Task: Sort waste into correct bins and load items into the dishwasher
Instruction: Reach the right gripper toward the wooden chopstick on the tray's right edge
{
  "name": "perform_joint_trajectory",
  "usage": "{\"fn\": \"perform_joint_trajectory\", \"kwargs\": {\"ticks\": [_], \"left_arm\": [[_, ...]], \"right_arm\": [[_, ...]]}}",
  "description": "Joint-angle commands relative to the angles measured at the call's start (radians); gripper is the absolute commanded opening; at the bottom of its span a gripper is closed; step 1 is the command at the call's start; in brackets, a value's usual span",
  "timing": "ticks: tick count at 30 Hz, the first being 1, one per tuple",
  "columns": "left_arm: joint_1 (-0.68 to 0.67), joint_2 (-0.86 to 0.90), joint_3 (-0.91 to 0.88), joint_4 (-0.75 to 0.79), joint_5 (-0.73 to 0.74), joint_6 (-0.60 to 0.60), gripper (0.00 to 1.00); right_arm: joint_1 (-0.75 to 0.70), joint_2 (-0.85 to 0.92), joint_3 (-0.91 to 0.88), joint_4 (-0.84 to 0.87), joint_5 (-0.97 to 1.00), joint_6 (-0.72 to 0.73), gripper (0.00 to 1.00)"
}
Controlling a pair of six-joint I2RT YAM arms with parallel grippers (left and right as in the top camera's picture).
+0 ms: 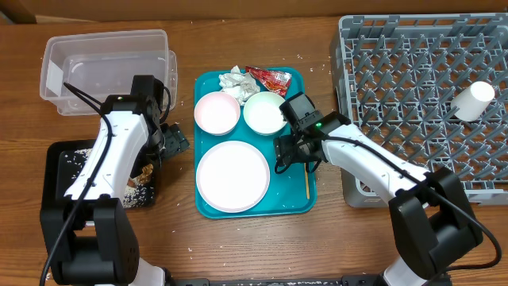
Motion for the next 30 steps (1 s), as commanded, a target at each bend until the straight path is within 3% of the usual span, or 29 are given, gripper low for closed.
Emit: {"fn": "perform_joint_trajectory", "kwargs": {"ticks": [1, 30], "left_arm": [[0.002, 0.011, 0.0, 0.001, -0.013, -0.02, 1.0], [0.002, 0.011, 0.0, 0.0, -0.013, -0.02, 1.0]], "right_arm": [[-0.011, -0.006, 0.002, 0.016, 0.048, 0.006, 0.79], [0.009, 0.157, 0.002, 0.08, 0.059, -0.022, 0.78]]}}
